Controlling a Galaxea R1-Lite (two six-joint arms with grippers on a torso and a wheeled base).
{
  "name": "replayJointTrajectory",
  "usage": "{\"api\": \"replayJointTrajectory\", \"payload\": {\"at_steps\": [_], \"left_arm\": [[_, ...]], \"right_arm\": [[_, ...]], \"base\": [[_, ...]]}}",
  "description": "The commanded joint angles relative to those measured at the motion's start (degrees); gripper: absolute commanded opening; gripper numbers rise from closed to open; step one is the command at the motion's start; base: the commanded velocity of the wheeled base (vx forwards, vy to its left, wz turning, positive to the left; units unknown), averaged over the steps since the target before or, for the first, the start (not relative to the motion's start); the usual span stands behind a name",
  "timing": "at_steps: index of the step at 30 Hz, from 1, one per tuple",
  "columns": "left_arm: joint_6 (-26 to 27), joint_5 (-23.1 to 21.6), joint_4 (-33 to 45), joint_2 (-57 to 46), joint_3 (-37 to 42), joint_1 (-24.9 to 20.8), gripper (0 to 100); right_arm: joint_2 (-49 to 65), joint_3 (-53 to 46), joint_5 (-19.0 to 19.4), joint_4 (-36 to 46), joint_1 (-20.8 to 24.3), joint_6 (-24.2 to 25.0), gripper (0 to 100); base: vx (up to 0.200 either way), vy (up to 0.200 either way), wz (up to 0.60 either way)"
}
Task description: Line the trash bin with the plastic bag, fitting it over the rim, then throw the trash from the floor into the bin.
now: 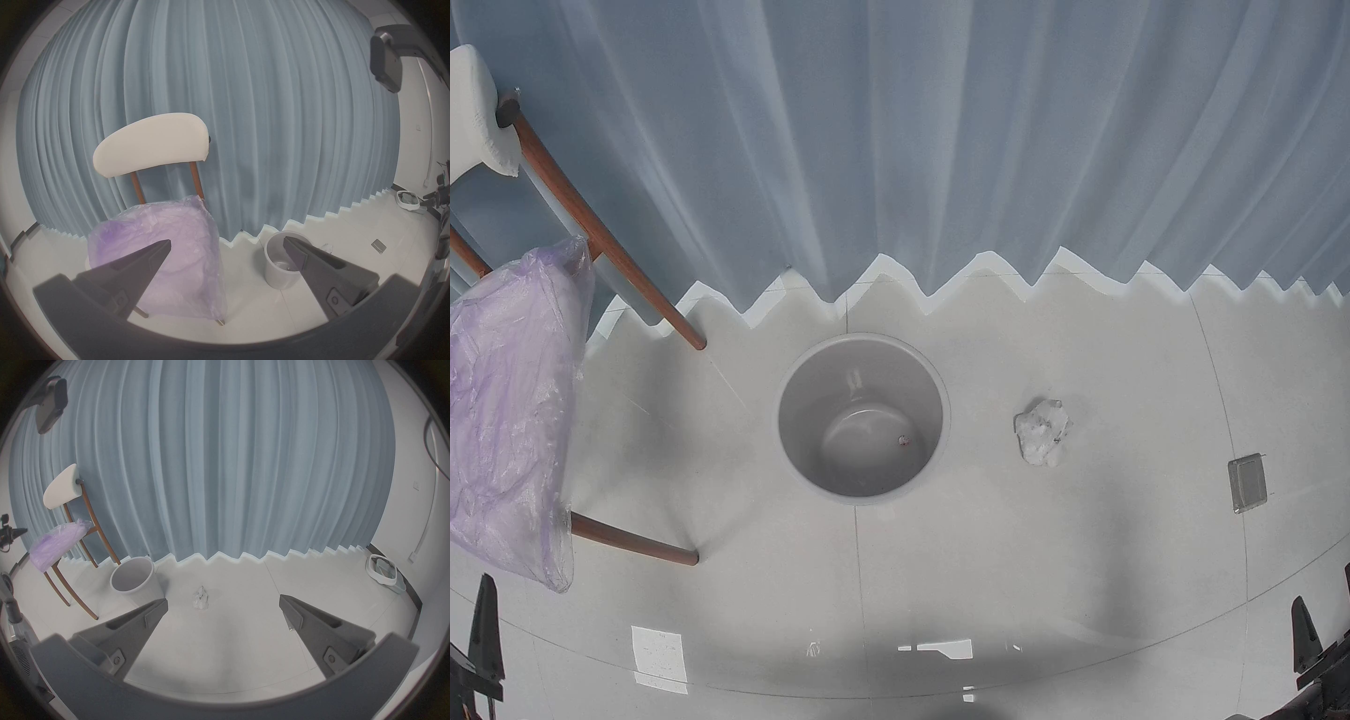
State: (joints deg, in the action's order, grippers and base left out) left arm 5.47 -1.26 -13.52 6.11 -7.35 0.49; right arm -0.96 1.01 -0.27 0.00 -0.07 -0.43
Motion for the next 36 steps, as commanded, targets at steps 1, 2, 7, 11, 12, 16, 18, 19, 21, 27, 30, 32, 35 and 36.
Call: {"api": "replayJointTrajectory", "payload": {"at_steps": [1,2,7,11,12,16,18,19,21,27,30,32,35,36], "left_arm": [[1.1,-1.3,0.8,16.8,-10.8,-0.2,100],[1.3,-2.3,0.6,22.5,-13.2,-0.3,100],[1.9,-2.0,0.2,35.6,-18.5,0.2,100],[7.8,2.8,0.1,44.1,-22.0,2.2,100],[9.6,4.2,-0.1,45.6,-22.7,2.3,100],[13.1,7.7,-2.9,51.2,-23.9,2.4,100],[15.4,9.3,-3.1,53.3,-23.9,2.6,100],[17.3,10.4,-3.3,53.9,-24.0,2.6,100],[21.6,13.2,-3.3,55.6,-24.0,2.6,100],[25.5,15.0,-6.2,61.7,-24.2,2.5,100],[26.6,15.1,-10.6,65.1,-24.1,2.5,100],[28.3,15.1,-14.2,68.8,-24.5,2.7,100],[28.6,15.1,-14.9,71.8,-26.6,3.1,100],[28.6,15.1,-14.9,72.2,-27.1,3.1,100]], "right_arm": [[1.0,-1.0,0.0,0.0,0.0,0.0,100],[1.0,-1.0,0.0,0.0,0.0,0.0,100],[1.0,-1.0,0.0,0.0,0.0,0.0,100],[1.0,-1.0,0.0,0.0,0.0,0.0,100],[1.0,-1.0,0.0,0.0,0.0,0.0,100],[1.0,-1.0,0.1,0.0,0.0,0.0,100],[1.0,-1.0,0.1,0.0,0.0,0.0,100],[1.0,-1.0,0.1,0.0,0.0,0.0,100],[1.0,-1.0,0.1,0.0,0.0,0.1,100],[1.0,-1.0,0.0,-0.1,0.0,0.4,100],[1.0,-1.0,0.0,-0.1,0.0,0.4,100],[1.0,-1.0,0.0,0.0,0.0,0.4,100],[1.0,-1.0,0.0,0.0,0.0,0.4,100],[1.0,-1.0,0.0,0.0,0.0,0.4,100]], "base": [[0.000,0.000,0.00],[0.000,0.000,0.00],[0.000,0.000,0.00],[0.000,0.000,0.00],[0.000,0.000,0.00],[0.000,0.000,0.00],[0.000,0.000,0.00],[0.000,0.000,0.00],[0.000,0.000,0.00],[0.000,0.000,0.00],[0.000,0.000,0.00],[0.000,0.000,0.00],[0.000,0.000,0.00],[0.000,0.000,0.00]]}}
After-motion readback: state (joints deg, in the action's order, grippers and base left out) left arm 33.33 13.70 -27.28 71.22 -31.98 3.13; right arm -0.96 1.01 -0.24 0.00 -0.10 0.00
